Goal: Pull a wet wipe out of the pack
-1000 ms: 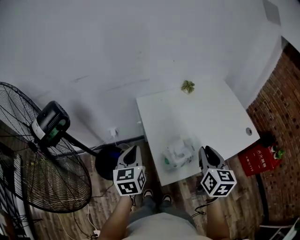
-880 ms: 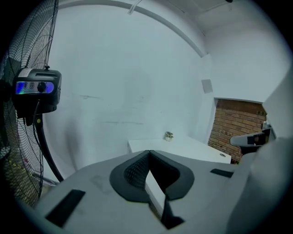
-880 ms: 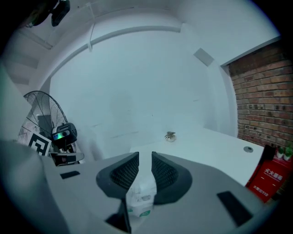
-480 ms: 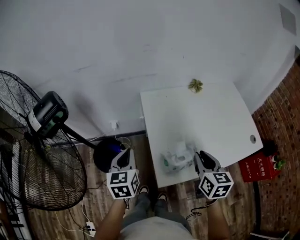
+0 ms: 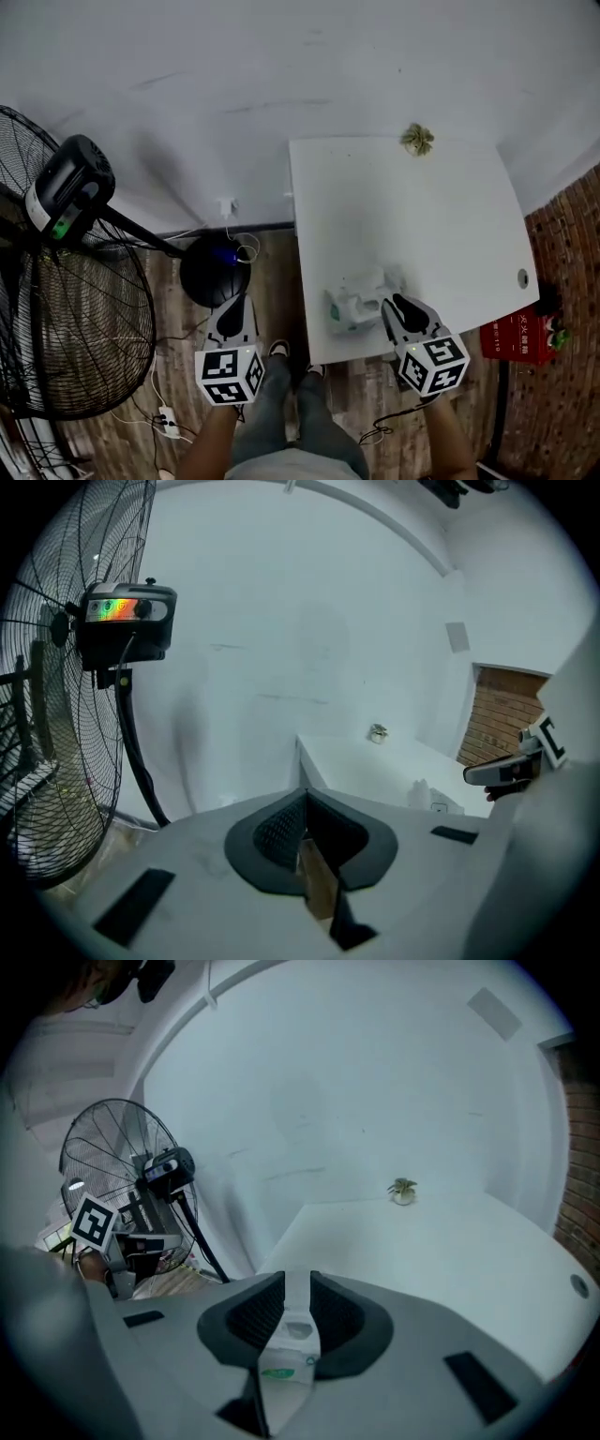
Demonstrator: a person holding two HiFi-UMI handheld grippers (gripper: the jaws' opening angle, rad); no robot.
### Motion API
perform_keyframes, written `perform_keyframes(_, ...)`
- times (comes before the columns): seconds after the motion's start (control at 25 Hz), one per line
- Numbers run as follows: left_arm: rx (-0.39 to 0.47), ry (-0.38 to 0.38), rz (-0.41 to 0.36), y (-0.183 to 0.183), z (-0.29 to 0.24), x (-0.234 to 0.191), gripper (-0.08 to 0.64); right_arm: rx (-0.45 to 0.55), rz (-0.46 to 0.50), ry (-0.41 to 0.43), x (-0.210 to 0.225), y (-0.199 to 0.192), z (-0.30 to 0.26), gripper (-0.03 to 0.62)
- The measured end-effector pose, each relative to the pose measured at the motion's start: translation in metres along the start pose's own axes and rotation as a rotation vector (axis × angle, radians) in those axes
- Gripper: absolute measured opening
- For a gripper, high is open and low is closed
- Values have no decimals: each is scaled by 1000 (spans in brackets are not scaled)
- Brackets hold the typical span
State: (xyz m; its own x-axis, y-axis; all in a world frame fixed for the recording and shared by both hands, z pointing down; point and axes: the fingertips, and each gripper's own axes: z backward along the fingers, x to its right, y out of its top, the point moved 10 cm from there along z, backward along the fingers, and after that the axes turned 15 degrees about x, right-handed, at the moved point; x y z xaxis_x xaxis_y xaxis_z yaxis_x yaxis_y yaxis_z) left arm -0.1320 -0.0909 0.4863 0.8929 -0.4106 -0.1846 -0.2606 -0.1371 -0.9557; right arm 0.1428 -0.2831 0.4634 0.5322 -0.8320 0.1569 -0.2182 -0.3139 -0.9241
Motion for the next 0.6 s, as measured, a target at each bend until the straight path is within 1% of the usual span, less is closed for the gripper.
perform_keyframes(0.2, -19, 14, 17, -13, 2, 0, 5, -78, 37, 95, -1, -8, -13, 84)
perform_keyframes(0.44, -30, 33, 36, -26, 5, 2, 5, -146, 100, 182, 2, -9, -22, 83)
perform_keyframes(0.52, -37, 39, 40, -30, 7, 2, 5, -182, 128, 232, 3, -11, -25, 84)
perform_keyframes(0.6, -44, 45, 42, -34, 9, 2, 5, -235, 176, 303, 2, -13, -29, 87)
